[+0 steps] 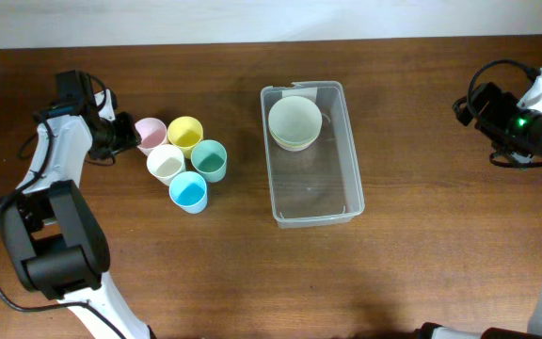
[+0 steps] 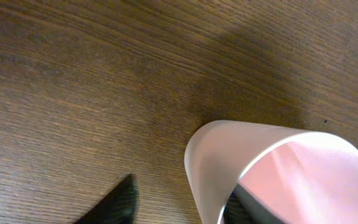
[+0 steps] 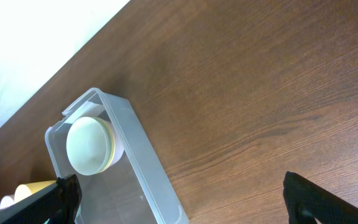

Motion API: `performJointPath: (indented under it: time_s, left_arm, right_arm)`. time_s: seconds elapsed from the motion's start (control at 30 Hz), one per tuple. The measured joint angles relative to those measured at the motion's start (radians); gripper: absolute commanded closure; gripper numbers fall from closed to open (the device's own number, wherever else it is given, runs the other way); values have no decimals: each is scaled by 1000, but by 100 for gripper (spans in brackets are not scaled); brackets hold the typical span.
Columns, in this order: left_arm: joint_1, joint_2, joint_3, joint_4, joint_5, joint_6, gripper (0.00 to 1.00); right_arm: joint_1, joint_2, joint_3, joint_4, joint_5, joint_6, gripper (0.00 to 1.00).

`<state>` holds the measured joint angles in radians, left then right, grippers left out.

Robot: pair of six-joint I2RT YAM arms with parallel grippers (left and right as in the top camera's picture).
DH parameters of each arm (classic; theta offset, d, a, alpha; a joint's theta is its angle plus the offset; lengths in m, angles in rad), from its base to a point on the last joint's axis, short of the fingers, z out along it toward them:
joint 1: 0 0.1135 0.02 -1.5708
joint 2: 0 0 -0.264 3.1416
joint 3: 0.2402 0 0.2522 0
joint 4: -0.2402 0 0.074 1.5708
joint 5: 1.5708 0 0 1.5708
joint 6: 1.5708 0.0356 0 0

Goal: Pack container
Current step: 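Move the left gripper to the pink cup and grasp it, then carry the pink cup with the left gripper into the container, release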

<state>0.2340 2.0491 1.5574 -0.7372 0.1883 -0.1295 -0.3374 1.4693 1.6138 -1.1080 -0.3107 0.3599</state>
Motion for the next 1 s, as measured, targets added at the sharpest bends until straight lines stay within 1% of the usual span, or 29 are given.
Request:
performJointPath:
  time_s: [0.03,0.07,0.1,0.17,0.33,0.43,0.6,0.7,0.8,0.83,1.0]
  left_arm:
    - [0,0,0,1,0,-2,80]
    - [0,0,0,2,0,-7,91]
    - [0,0,0,3,0,-4,97]
    - [0,0,0,12,2,-2,99]
    - [6,0,0,23,3,-3,99]
    - [17,1,50,-40,3,-3,99]
    - [17,-4,268,-202,8,-2,99]
    - [-14,-32,414,-322,12,0,99]
    - [-90,-76,521,-421,21,9,99]
    - [-145,-98,554,-448,26,13,99]
    - [-382,-124,582,-468,41,35,99]
  right_arm:
    - [0,0,0,0,0,-1,1]
    - [0,0,0,0,0,-1,1]
    - [0,0,0,0,0,-1,1]
    - [0,0,0,0,0,-1,1]
    - [0,0,0,0,0,-1,1]
    - [0,0,0,0,0,-1,1]
    - [0,0,0,0,0,-1,1]
    - [0,0,0,0,0,-1,1]
    - [0,0,0,0,0,-1,1]
    - [0,0,0,0,0,-1,1]
    - [0,0,0,0,0,0,1]
